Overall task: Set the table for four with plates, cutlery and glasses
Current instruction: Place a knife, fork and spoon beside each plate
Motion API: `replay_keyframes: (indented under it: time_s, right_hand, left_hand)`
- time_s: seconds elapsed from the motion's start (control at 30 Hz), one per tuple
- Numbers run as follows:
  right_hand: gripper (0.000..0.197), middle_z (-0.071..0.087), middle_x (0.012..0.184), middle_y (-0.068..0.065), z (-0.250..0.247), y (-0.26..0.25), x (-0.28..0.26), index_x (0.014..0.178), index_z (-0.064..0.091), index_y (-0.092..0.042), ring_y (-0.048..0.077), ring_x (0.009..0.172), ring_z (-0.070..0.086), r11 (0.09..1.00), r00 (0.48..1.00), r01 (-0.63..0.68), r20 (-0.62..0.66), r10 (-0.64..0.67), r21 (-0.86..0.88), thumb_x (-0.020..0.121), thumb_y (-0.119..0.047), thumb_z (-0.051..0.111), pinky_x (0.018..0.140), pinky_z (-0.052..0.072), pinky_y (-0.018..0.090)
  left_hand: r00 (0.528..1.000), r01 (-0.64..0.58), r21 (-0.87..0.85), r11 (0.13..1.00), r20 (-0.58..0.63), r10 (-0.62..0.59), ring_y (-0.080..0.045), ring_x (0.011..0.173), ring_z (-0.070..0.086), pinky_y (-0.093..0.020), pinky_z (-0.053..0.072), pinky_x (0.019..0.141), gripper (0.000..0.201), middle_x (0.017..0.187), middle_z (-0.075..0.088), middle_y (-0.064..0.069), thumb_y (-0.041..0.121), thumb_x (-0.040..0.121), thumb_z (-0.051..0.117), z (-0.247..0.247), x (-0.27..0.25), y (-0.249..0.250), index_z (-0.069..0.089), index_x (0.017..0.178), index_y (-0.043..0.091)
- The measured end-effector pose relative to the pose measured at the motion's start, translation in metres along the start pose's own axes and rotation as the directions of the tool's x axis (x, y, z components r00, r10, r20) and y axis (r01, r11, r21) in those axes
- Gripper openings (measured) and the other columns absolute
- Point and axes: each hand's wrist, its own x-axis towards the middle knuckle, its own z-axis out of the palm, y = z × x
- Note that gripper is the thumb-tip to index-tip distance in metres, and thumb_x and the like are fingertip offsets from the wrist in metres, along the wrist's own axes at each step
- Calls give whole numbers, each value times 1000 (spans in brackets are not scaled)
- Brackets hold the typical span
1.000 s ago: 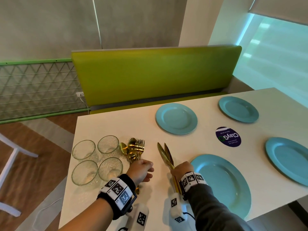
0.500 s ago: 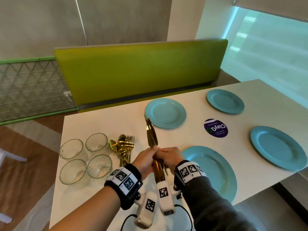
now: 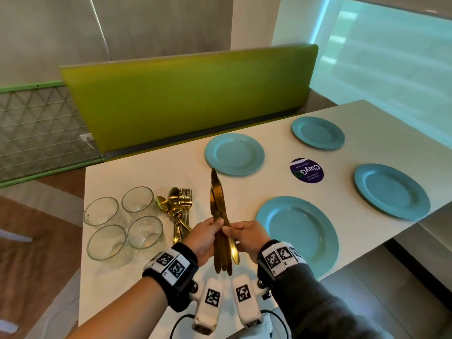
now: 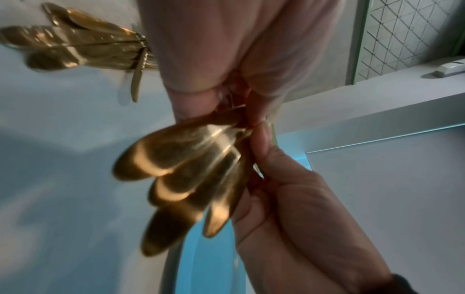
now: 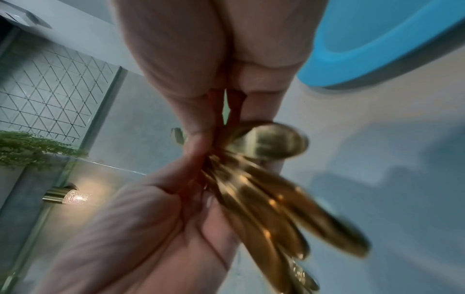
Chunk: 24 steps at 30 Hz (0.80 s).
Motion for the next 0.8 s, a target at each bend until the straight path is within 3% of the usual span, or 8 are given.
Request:
replay_keyframes:
  time_s: [0.13,0.23,0.3,0.37,0.5,0.6,0.8]
  right_hand:
    - [17,71,71,5,0,7,-7,71,72,-19,17,65,69,1000,995,-20,-99,21,5,87,-18,65,82,58,41]
    - [13,64,65,3,-18,22,-11,71,69,-23,13,56,60,975,965,-90,-258,36,-202,83,-20,70,78,59,36]
    - [3,65,71,2,-27,34,-16,81,74,-20,13,58,58,924,945,-158,-323,39,-349,79,-18,74,74,57,28]
    - [14,68,81,2,-32,47,-19,89,76,-16,14,67,60,866,930,-212,-367,36,-453,75,-20,77,76,55,24]
    - [15,71,95,-1,-31,59,-23,92,76,-20,10,78,58,761,931,-254,-365,24,-597,79,-26,72,78,48,18]
    - [14,72,97,2,-27,63,-23,93,75,-20,17,87,65,709,922,-276,-387,4,-650,84,-22,64,87,54,27]
    - [22,65,88,2,-26,70,-19,99,73,-19,17,78,58,598,896,-337,-444,-34,-727,88,-16,54,80,54,26]
  left_hand:
    - [997,9,35,999,-78,-6,-30,86,66,-46,55,79,24,92,65,-15,20,100,37,-5,0,-5,57,93,8]
    - [979,21,13,1000,-205,-18,-26,75,62,-38,52,65,25,86,61,-12,21,100,35,-17,0,-9,53,89,8]
    - [968,22,-36,999,-248,-30,-21,64,54,-35,47,59,24,75,54,-9,20,100,35,-28,0,-10,51,88,8]
    - [961,21,-52,998,-273,-34,-18,60,47,-32,44,57,24,71,50,-8,17,100,34,-34,-1,-11,51,86,9]
    - [967,9,-37,999,-255,-18,-18,61,47,-31,44,57,20,72,50,-9,7,97,34,-36,-7,-11,52,88,9]
    - [974,2,-5,1000,-227,-3,-19,63,50,-31,46,59,22,75,51,-10,0,94,33,-38,-10,-12,52,88,9]
    - [985,-36,100,994,-164,52,-20,66,55,-29,49,62,22,79,58,-10,-7,94,34,-43,-15,-14,51,105,3]
